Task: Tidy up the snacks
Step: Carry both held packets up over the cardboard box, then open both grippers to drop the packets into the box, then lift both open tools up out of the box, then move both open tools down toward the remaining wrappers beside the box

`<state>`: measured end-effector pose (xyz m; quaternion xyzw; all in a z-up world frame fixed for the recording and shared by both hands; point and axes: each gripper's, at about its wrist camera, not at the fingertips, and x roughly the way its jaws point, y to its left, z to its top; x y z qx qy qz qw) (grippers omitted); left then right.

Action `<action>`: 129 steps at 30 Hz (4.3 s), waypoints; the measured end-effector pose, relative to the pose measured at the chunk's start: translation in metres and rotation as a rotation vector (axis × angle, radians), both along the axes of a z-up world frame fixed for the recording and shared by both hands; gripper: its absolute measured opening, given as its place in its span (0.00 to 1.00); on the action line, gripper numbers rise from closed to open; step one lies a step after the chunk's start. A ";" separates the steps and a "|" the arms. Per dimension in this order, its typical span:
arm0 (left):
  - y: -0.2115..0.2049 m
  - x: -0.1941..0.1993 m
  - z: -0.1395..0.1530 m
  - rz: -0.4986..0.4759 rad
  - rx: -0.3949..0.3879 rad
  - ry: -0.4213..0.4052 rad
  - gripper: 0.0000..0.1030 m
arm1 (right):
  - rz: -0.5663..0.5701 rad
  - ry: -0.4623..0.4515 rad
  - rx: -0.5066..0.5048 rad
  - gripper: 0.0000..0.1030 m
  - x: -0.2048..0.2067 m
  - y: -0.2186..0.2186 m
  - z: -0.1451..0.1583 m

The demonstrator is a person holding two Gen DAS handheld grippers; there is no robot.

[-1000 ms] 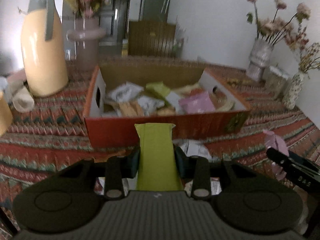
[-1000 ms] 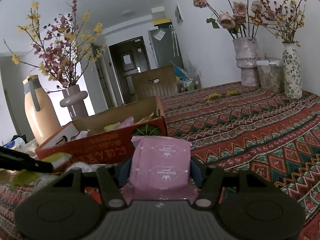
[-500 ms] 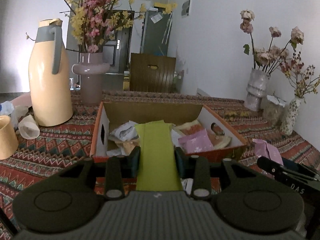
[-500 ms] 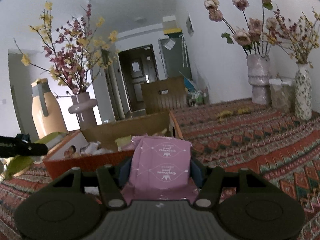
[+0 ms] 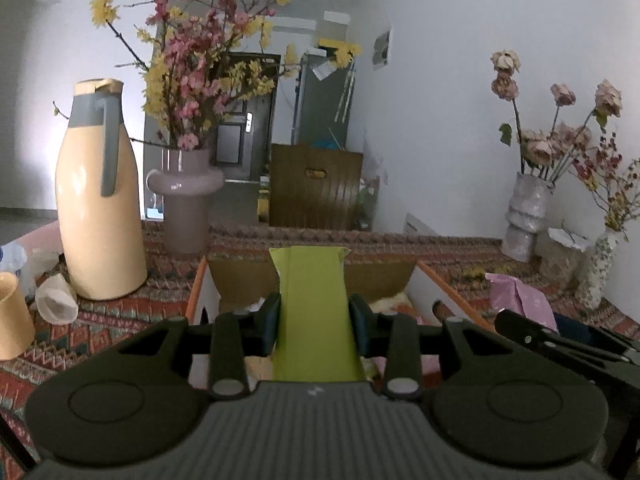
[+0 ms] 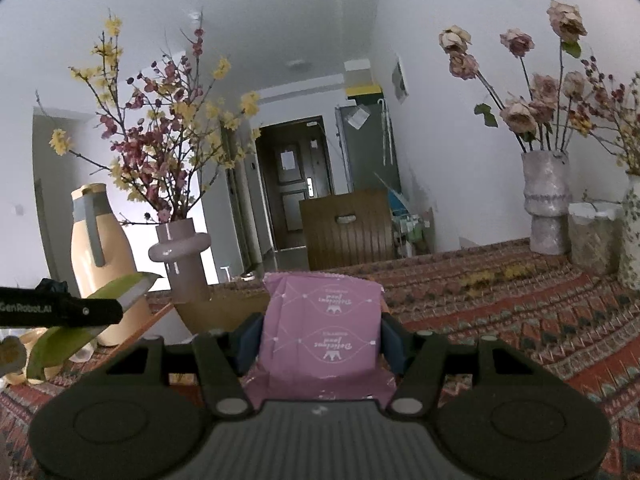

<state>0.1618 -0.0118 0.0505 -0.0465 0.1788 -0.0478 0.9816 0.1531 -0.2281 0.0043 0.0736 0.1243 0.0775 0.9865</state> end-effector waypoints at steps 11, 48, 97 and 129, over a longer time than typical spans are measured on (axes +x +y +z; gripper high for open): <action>0.004 0.045 -0.002 0.088 0.009 -0.018 0.36 | 0.000 0.008 -0.009 0.59 0.053 0.011 0.014; 0.014 0.102 -0.055 0.176 0.020 0.098 0.37 | -0.039 0.130 -0.122 0.59 0.118 0.041 -0.033; 0.013 0.052 -0.017 0.210 -0.023 -0.048 1.00 | -0.076 0.124 -0.065 0.99 0.109 0.028 -0.029; 0.043 -0.077 -0.005 0.144 0.002 -0.015 1.00 | 0.004 0.183 -0.080 1.00 -0.023 0.041 -0.002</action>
